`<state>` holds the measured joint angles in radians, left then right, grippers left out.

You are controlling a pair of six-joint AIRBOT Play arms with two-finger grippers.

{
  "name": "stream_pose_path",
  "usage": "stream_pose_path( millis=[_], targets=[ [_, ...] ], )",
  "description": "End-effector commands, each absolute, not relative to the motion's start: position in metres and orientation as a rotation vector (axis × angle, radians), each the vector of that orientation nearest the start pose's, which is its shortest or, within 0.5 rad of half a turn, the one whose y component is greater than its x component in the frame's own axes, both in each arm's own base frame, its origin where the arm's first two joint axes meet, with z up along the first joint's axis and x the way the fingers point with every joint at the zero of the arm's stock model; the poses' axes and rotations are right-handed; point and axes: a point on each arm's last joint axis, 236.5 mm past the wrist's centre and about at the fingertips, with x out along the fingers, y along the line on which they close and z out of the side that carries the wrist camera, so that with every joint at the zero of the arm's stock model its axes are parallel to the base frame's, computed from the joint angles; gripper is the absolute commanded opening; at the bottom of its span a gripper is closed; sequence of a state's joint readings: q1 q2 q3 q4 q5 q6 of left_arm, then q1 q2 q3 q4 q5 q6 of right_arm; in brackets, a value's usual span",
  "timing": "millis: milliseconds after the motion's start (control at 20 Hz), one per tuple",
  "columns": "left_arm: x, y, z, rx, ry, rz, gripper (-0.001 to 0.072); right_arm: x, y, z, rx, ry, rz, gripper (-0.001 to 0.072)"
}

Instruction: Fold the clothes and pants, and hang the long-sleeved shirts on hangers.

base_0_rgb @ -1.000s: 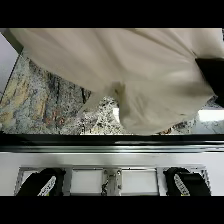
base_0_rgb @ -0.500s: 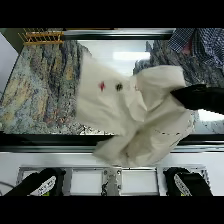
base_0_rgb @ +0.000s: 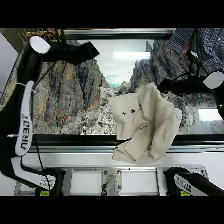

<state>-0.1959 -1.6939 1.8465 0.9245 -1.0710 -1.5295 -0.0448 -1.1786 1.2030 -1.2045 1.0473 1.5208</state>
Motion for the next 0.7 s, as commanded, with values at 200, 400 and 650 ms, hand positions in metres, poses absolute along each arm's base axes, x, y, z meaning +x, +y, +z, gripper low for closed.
stream_pose_path(
  millis=[200, 400, 650],
  targets=[
    [0.45, -0.268, -0.043, -0.306, 1.449, -0.522, 0.0683, 0.426, -0.022, 0.11, 0.345, 0.871, 0.009, 0.0578],
    [0.412, -0.263, -0.093, -0.281, 1.576, -0.454, 0.0683, 0.417, -0.024, 0.137, 0.313, 0.804, 0.016, 0.0578],
    [0.394, -0.301, -0.115, -0.398, 1.569, -0.474, 0.0683, 0.417, -0.019, 0.143, 0.33, 0.791, 0.029, 0.0578]
  ],
)
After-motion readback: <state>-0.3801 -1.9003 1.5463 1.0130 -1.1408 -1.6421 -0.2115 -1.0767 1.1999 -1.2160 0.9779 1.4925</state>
